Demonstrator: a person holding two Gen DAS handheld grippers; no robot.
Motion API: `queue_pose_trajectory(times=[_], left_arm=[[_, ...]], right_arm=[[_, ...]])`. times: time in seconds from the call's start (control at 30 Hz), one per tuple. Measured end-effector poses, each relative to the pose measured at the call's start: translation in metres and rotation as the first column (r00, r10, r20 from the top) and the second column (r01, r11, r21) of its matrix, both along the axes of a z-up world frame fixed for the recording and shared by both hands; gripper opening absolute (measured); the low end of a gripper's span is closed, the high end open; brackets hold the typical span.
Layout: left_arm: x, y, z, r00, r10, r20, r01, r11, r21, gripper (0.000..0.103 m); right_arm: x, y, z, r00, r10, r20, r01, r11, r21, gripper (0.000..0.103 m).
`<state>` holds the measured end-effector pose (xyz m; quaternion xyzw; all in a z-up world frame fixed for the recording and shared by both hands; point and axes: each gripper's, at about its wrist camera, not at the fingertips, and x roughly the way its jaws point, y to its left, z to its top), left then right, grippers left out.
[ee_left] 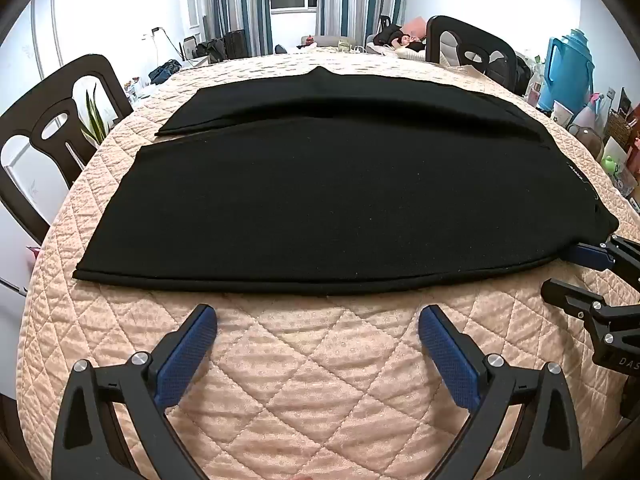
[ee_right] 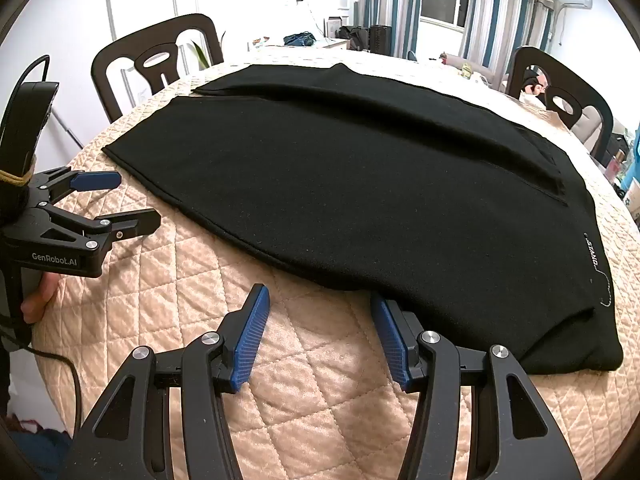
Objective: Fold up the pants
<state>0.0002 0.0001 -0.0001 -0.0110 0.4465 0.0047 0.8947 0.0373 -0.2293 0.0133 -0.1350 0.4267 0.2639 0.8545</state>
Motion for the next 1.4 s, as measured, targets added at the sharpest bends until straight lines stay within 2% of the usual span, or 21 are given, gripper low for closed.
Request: queue_pose_trajectory(times=[0.5, 0.57, 1.4], left_arm=[[0.008, -0.006, 0.003, 1.0, 0.006, 0.001, -0.006, 1.0, 0.005, 0.102], [-0.002, -0.006, 0.0, 1.0, 0.008, 0.01, -0.008, 1.0, 0.005, 0.102], [-0.004, -0.006, -0.001, 1.0, 0.01, 0.014, -0.01, 1.0, 0.003, 0.102]], right_arm=[[0.0, 0.0, 0.0, 1.0, 0.0, 0.0, 0.0, 1.0, 0.0, 0.054], [0.0, 0.0, 0.0, 1.0, 0.0, 0.0, 0.0, 1.0, 0.0, 0.054], [0.0, 0.0, -0.001, 1.0, 0.0, 0.001, 0.0, 1.0, 0.0, 0.054]])
